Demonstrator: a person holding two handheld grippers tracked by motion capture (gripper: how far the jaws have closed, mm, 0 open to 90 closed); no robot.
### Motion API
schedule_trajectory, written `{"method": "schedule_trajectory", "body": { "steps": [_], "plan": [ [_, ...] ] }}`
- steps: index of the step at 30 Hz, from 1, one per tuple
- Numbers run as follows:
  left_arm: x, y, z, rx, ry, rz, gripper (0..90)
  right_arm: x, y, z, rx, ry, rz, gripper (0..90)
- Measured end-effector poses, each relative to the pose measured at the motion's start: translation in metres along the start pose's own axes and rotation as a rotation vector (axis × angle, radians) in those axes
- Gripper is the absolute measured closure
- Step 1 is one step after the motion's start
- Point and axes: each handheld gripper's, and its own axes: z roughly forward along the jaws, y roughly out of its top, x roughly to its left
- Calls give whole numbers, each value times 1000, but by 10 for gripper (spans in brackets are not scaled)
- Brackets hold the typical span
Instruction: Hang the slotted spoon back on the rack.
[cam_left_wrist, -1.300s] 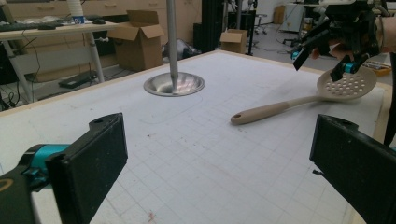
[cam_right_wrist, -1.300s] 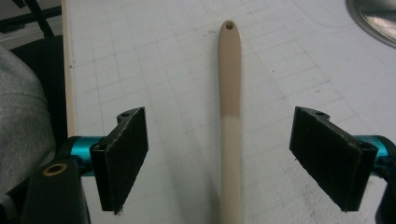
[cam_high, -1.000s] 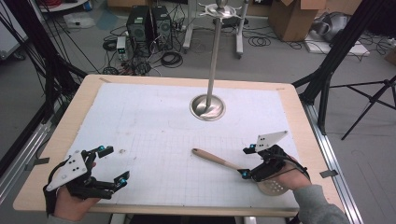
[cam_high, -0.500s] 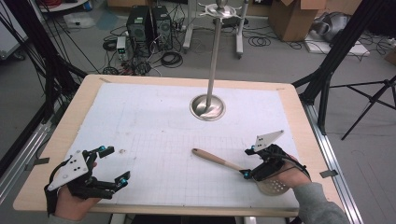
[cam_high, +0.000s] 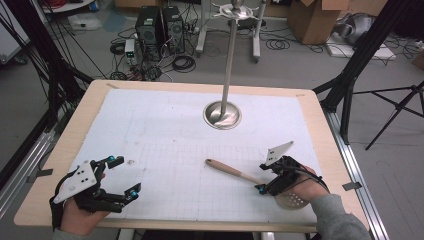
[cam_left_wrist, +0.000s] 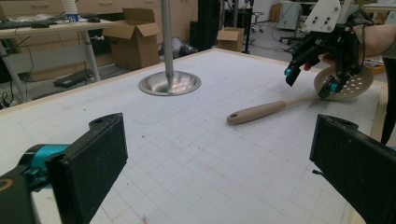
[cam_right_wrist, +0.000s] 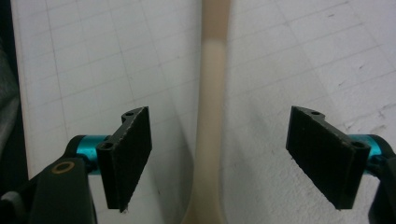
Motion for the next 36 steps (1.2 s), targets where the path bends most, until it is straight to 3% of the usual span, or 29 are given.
{"method": "schedule_trajectory", "body": {
  "steps": [4, 15, 28, 33, 36],
  "plan": [
    [0, 0, 0, 2, -2, 2, 45, 1, -1, 3, 33, -2, 1, 252],
    [1, 0, -1, 1, 0, 4, 45, 6, -1, 7, 101, -5, -43, 470],
    [2, -1, -1, 1, 3, -2, 45, 11, -3, 5, 106, -10, -39, 655],
    [2, 0, -1, -1, 4, 0, 45, 12, -4, 4, 108, -34, -42, 761],
    [2, 0, -1, -2, 3, -2, 45, 13, -4, 3, 104, -32, -8, 778]
  ]
}}
